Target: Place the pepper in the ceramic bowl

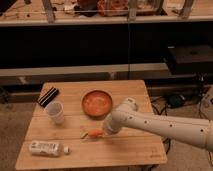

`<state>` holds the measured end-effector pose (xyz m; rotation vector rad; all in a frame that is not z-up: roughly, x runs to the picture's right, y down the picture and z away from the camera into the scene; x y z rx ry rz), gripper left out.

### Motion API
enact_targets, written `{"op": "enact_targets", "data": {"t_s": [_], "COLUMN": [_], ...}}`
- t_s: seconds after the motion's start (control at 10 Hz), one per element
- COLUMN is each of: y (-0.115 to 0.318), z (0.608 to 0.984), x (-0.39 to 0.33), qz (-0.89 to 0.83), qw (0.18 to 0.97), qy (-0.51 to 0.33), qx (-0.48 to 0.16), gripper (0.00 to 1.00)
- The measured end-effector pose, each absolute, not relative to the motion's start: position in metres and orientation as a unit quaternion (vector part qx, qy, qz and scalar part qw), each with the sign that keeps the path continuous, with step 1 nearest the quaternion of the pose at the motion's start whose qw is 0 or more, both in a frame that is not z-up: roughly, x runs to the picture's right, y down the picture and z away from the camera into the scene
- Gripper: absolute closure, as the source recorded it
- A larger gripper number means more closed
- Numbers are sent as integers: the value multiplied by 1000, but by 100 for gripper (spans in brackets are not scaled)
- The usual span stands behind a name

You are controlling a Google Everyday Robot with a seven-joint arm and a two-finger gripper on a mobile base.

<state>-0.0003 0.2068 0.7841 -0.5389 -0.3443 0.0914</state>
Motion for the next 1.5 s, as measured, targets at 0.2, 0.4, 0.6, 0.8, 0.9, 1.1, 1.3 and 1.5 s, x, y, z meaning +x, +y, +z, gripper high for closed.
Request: {"op": "enact_targets", "data": {"t_s": [0.2, 0.4, 0.6, 0.8, 0.9, 1.1, 1.3, 1.5], "y": [182, 172, 166, 155, 139, 127, 118, 107], "z": [787, 787, 794, 803, 807, 809, 817, 826], "x": [1, 0, -2, -4, -5, -7, -5, -8], "qz": [51, 48, 55, 65, 74, 80, 93, 100], "qw": [951, 952, 953, 953, 952, 952, 952, 951], "qy": [-165, -165, -162, -162, -163, -162, -160, -162], "qx": [-256, -252, -248, -248, -247, -246, -244, -243], "gripper": [94, 94, 94, 94, 94, 94, 94, 94]}}
